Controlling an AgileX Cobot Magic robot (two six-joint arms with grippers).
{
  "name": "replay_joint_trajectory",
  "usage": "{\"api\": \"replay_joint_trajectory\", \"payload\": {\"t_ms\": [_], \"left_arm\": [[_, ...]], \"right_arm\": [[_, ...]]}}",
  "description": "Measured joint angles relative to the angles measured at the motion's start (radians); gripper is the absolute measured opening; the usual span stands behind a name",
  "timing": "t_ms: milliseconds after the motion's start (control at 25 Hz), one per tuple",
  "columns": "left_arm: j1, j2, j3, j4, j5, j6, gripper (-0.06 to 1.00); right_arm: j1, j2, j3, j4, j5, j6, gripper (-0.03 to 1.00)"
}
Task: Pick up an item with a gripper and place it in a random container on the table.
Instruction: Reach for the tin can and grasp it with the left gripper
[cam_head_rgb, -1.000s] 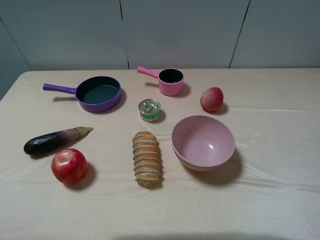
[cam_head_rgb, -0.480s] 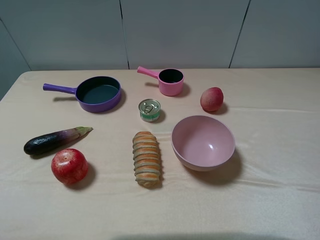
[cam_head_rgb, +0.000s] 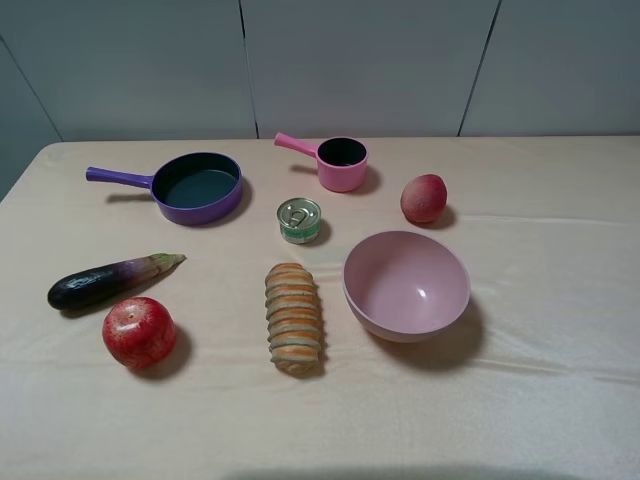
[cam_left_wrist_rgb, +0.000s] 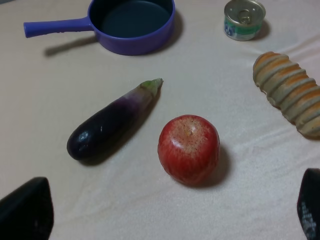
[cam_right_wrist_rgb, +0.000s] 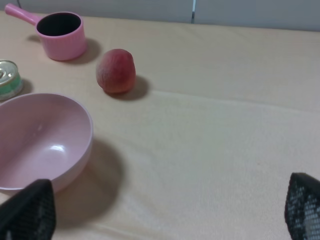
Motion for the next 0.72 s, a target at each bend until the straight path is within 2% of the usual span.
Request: {"api": "replay_joint_trajectory", "payload": {"t_ms": [520,720], "left_arm": [[0.000,0.000,0.000,-0.001,0.000,0.019,0.99],[0.000,0.033,-0.007,-0.032,-0.001,0.027,0.99]], "right_arm": [[0.000,0.000,0.000,0.000,0.000,0.000,0.69],[0.000,0.000,0.000,0.000,0.000,0.000,0.69]]}}
